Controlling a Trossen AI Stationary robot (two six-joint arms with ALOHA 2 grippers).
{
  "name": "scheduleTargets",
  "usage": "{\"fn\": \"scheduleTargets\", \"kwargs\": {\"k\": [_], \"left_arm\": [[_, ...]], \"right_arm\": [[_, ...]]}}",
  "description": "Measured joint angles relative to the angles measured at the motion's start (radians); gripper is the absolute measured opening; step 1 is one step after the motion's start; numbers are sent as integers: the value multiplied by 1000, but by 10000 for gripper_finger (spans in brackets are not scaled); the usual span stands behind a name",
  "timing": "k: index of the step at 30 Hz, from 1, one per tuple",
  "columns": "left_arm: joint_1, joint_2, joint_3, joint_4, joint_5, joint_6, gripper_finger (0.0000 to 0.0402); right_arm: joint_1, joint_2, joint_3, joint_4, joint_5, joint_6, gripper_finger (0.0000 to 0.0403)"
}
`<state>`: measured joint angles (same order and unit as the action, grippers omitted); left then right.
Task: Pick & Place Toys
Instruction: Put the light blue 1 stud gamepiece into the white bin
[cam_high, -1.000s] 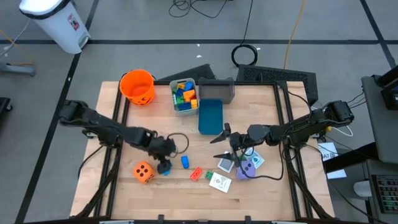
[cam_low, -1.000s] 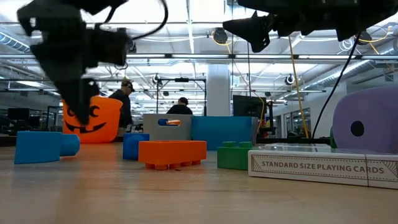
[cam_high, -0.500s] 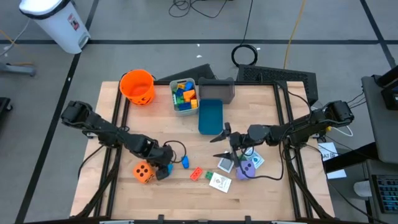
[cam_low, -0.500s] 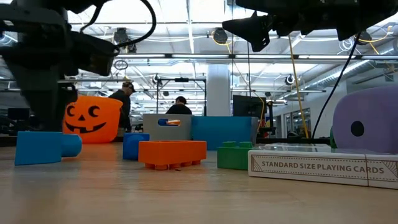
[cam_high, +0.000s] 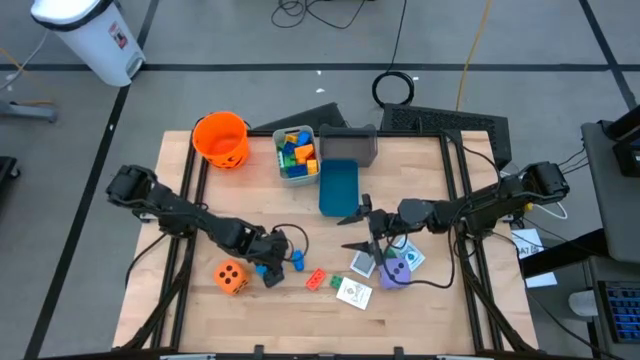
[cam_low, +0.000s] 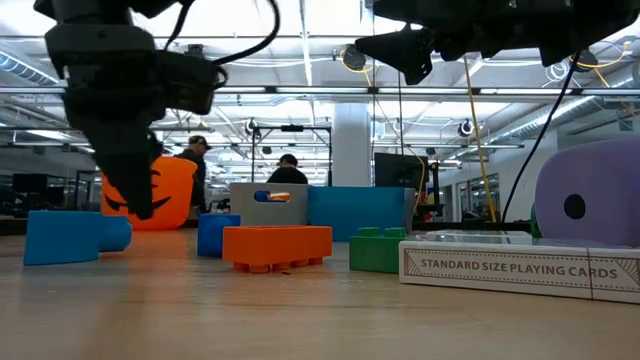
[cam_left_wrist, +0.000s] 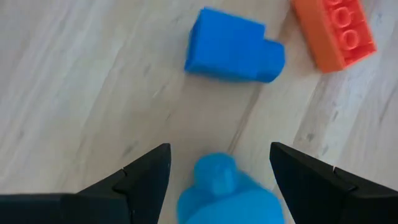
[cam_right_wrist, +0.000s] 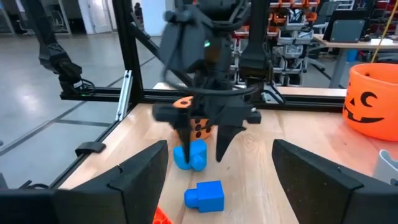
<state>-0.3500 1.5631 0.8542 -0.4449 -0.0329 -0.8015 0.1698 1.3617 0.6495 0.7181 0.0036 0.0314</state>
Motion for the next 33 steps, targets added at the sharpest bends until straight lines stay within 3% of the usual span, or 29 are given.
{"fn": "scheduleTargets", "kwargs": {"k": [11, 23, 27, 33], "left_arm": [[-13, 196, 181, -316, -1, -68, 282], [-10, 226, 186, -319, 41, -99, 279], [-8, 226, 186, -337, 68, -91, 244], [-8, 226, 185, -347, 95, -95, 158]], "right_arm": [[-6, 0, 0, -4, 0, 9, 281], [-6, 0, 0, -4, 0, 9, 281], [-6, 0, 0, -4, 0, 9, 281], [-6, 0, 0, -4, 0, 9, 281]]}}
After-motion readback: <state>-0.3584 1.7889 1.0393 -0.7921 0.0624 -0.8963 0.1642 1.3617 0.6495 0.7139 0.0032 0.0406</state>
